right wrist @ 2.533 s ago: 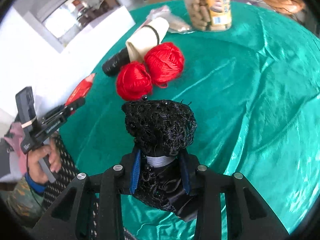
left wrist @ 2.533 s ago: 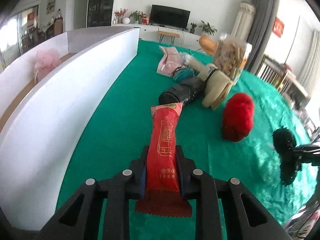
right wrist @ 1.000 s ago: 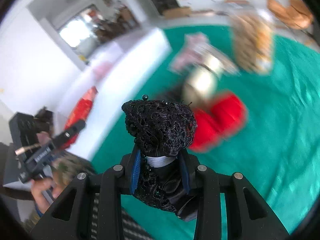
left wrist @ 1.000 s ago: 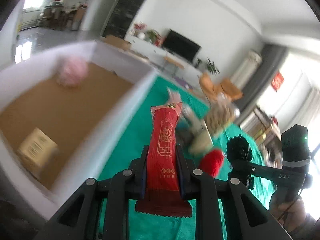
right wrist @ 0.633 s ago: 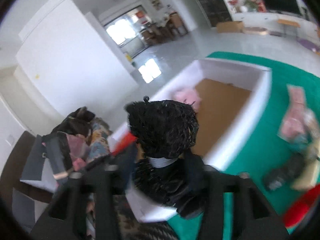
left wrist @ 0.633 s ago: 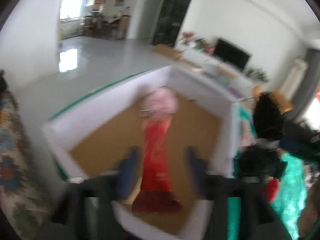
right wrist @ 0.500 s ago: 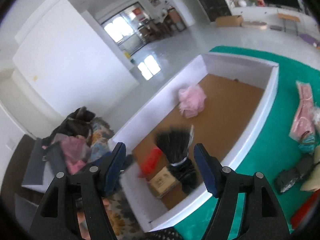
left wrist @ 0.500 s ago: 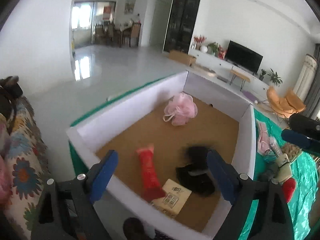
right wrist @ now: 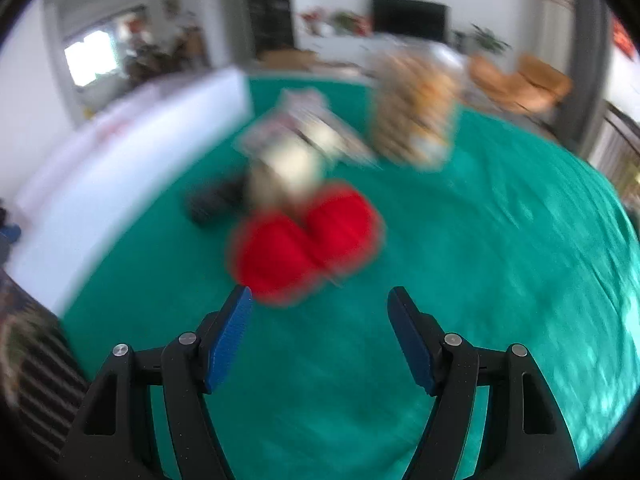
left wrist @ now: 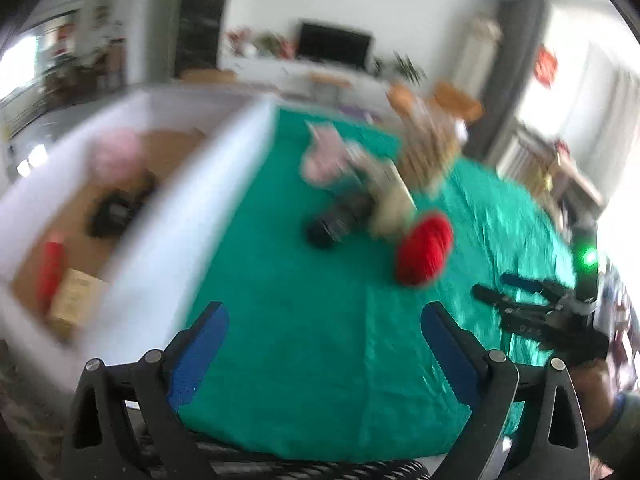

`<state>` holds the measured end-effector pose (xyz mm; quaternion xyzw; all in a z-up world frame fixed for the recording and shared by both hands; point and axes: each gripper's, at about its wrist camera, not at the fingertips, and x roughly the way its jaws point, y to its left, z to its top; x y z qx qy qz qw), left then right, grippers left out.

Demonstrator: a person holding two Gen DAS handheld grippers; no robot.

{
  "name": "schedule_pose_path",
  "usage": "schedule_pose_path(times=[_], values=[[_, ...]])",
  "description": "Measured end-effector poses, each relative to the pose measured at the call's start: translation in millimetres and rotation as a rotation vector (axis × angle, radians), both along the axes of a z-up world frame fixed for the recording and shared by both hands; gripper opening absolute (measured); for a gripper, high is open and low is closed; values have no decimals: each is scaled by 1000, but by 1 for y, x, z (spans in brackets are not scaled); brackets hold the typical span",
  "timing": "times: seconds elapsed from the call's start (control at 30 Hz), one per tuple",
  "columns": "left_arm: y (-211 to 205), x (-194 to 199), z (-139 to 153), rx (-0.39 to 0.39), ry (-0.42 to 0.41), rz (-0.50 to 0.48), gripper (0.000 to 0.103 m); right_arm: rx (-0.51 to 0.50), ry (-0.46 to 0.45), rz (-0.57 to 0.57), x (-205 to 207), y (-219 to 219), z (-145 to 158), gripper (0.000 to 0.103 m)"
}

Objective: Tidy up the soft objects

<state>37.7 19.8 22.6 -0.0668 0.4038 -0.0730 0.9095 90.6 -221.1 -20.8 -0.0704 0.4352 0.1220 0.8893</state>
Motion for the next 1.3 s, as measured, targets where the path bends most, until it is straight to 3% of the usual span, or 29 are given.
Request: schedule_pose_path(times=[0.2, 0.37, 0.57, 0.67, 0.77, 0.9, 0.97, 1.1, 1.17, 1.3], values=[[-41, 50, -67, 114, 158, -11, 96, -44, 38, -47, 4, -30, -22, 74], [-26, 63, -85, 162, 170, 61, 97, -44, 50, -47, 22, -22, -30, 73], [-8, 62, -87, 189, 150, 105, 103, -12, 2, -65, 20, -16, -30, 81], [-4, 61, -90, 189, 130, 105, 103, -4, 35, -72, 18, -14, -28, 82], [2, 52, -87, 188, 113, 110, 103, 21, 75, 34, 14, 9, -26, 82], [0, 55, -87, 190, 102, 113, 103, -34, 84, 169, 32, 51, -28, 81], [0, 55, -87, 190, 102, 110, 103, -46, 60, 151, 54, 59, -28, 81], [-1, 54, -87, 191, 104, 105, 103, -40, 61, -50, 98, 40, -28, 81], [-2, 55, -87, 192, 104, 104, 103, -4, 75, -70, 96, 29, -27, 81], [-4, 59, -86, 193, 117, 116, 103, -46, 34, -13, 62, 21, -29, 81]])
